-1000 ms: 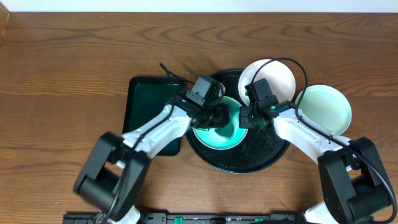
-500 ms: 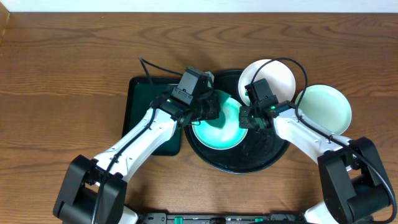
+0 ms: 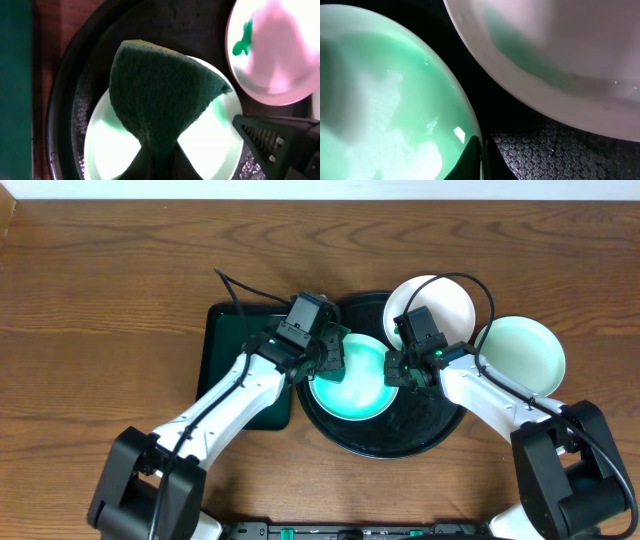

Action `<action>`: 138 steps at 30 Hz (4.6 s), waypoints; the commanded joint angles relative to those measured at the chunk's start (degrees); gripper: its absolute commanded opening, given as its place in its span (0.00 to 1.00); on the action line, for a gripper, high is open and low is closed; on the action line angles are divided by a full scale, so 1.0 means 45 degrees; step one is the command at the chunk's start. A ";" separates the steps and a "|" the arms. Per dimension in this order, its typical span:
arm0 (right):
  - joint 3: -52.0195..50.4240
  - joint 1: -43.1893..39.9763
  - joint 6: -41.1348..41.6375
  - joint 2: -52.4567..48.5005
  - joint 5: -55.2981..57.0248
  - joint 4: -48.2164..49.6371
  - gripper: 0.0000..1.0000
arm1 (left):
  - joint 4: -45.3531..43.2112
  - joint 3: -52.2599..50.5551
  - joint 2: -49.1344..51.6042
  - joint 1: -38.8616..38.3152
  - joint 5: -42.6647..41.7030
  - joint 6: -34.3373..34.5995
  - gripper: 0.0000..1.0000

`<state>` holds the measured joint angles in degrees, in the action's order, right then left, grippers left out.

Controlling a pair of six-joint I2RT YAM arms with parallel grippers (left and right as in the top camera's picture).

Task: Clean dirty plates on tray and stack at the side
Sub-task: 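Scrub the pale green plate rim area with the left gripper sponge, then carry the sponge with the left gripper into the dark green dish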

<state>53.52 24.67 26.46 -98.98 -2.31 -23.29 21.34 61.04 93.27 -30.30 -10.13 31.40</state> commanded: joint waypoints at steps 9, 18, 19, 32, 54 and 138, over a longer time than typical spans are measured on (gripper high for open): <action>0.0131 0.0126 -0.0087 -0.0204 -0.0262 0.0058 0.01 | 0.0010 -0.0136 0.0418 0.0015 0.0272 -0.0199 0.08; 0.0131 0.0126 -0.0087 -0.0204 -0.0262 0.0083 0.01 | 0.0005 -0.0136 0.0418 0.0015 0.0272 -0.0199 0.07; 0.0131 0.0126 -0.0087 -0.0204 -0.0262 0.0087 0.01 | 0.0005 -0.0136 0.0418 0.0015 0.0272 -0.0199 0.08; 0.0131 0.0126 -0.0087 -0.0204 -0.0257 0.0083 0.01 | 0.0010 -0.0185 0.0423 -0.0010 0.0277 -0.0204 0.07; 0.0131 0.0126 -0.0087 -0.0204 -0.0257 0.0083 0.01 | -0.0092 -0.0185 0.3060 -0.0010 0.0151 -0.0146 0.07; 0.0131 0.0126 -0.0087 -0.0204 -0.0262 0.0141 0.01 | 0.4930 0.0175 -0.3007 0.5027 0.1156 -0.2001 0.07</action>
<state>53.52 24.67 26.46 -99.00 -2.31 -23.14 41.56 61.56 79.35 -10.00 -9.45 24.77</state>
